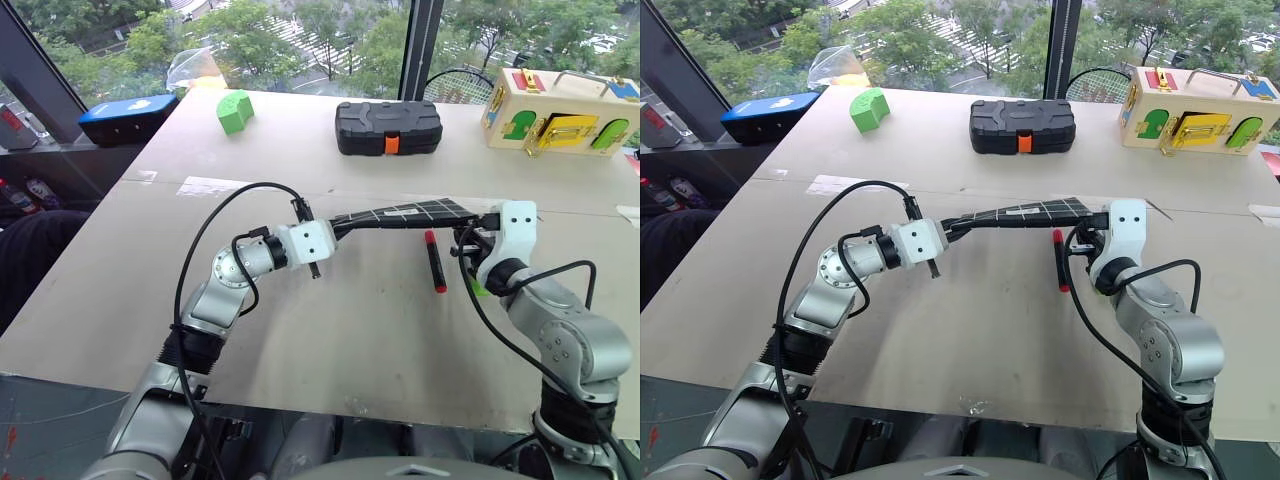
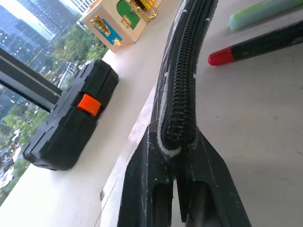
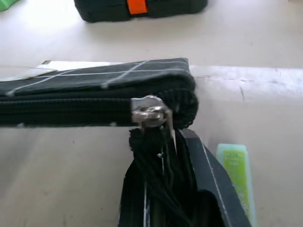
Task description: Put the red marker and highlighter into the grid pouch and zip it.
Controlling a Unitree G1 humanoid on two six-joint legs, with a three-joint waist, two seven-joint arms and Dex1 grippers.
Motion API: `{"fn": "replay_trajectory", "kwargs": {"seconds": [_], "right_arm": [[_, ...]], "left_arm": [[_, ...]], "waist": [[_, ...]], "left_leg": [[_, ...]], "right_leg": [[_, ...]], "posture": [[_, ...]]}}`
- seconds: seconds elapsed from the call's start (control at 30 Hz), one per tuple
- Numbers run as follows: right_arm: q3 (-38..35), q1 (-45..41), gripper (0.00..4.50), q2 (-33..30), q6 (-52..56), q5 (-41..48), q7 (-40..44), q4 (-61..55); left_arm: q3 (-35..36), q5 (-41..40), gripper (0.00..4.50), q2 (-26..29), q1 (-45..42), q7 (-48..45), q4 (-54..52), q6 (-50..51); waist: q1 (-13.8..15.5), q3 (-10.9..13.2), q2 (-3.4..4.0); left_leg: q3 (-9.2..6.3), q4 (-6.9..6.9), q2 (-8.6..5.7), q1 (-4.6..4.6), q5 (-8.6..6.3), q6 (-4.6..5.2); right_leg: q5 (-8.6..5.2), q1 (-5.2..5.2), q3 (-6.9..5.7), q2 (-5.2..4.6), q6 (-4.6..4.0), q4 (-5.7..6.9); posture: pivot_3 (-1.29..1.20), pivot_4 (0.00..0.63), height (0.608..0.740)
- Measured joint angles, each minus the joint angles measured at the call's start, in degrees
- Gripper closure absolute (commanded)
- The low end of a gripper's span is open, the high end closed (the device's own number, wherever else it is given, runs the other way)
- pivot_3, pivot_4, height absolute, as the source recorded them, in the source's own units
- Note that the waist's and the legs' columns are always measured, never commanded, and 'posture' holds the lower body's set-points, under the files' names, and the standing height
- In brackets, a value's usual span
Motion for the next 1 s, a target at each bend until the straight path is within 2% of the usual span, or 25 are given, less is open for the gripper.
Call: {"fn": "replay_trajectory", "kwargs": {"seconds": [0.23, 0.47, 0.57, 0.7, 1.0], "right_arm": [[0.8, 1.6, 4.43, -3.7, 3.4, 1.9, 3.0, -4.9], [1.0, 2.6, 4.43, -3.6, 3.7, 2.0, 3.3, -5.1], [0.5, 3.4, 3.59, -2.3, 3.8, 2.1, 2.9, -5.1], [-1.1, 3.7, 1.73, 0.6, 4.0, 2.1, 1.2, -5.1], [0.0, 2.6, 1.73, 4.5, -0.3, -1.7, -3.2, -2.5]], "left_arm": [[0.0, 0.9, 4.50, -0.1, 0.0, 1.0, 0.0, 0.9], [0.0, 0.9, 4.50, -0.2, -0.2, 1.1, 0.0, 1.5], [0.0, 0.8, 4.50, -0.2, -0.2, 1.1, 0.0, 2.1], [0.0, 0.5, 4.50, -0.3, -0.2, 1.1, 0.0, 2.5], [0.0, -0.1, 4.50, -0.5, -0.3, 1.1, 0.0, 4.0]], "waist": [[0.0, 0.0, -0.01], [0.0, 0.0, -0.01], [0.1, 0.0, -0.02], [0.1, 0.0, -0.02], [0.0, 0.0, 0.00]], "left_leg": [[0.01, -0.01, 0.00, 0.00, -0.01, 0.01], [0.01, -0.01, 0.00, 0.00, 0.00, 0.01], [0.00, -0.01, 0.00, 0.00, 0.00, 0.01], [0.00, -0.01, 0.01, 0.00, -0.01, 0.01], [0.00, -0.01, -0.01, 0.01, 0.00, -0.01]], "right_leg": [[0.00, 0.00, 0.00, 0.00, 0.00, -0.02], [0.00, 0.01, 0.00, 0.00, 0.00, -0.02], [0.00, 0.01, 0.00, 0.00, 0.00, -0.03], [0.00, 0.01, 0.00, 0.00, 0.00, -0.02], [0.00, 0.00, 0.00, 0.01, 0.00, -0.02]], "posture": [[0.00, 0.150, 0.740], [0.00, 0.150, 0.740], [0.00, 0.150, 0.740], [0.00, 0.150, 0.740], [0.00, 0.150, 0.740]]}}
